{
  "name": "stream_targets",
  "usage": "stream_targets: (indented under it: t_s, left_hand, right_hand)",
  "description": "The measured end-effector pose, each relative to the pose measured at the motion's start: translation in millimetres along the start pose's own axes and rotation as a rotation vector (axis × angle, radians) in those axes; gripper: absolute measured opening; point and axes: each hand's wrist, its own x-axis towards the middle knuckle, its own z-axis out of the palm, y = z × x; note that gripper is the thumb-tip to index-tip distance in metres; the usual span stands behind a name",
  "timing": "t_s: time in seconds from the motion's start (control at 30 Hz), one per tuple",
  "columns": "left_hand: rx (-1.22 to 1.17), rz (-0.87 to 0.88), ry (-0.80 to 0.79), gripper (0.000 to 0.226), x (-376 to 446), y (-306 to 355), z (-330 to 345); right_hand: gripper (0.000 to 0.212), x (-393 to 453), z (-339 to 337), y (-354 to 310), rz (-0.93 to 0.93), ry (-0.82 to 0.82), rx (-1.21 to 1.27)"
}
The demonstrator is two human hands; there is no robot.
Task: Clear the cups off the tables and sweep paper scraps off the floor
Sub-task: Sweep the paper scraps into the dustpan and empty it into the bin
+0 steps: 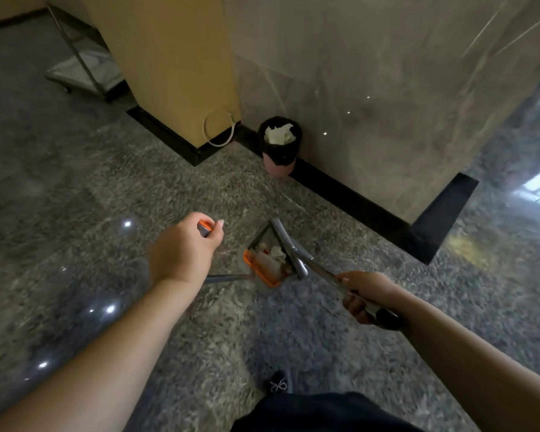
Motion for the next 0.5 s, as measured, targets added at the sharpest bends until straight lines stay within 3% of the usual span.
stream_targets:
  t_s: [0.27, 0.5]
  left_hand:
    - [0.061, 0.041, 0.062, 0.026, 124, 48, 24]
    - [0.131, -0.048, 0.094, 0.027, 229, 117, 59]
  right_hand:
    - [0.033, 58, -34, -125, -0.105, -0.032, -0.093]
    - [0.032, 129, -87, -262, -0.143, -0.113, -0.224]
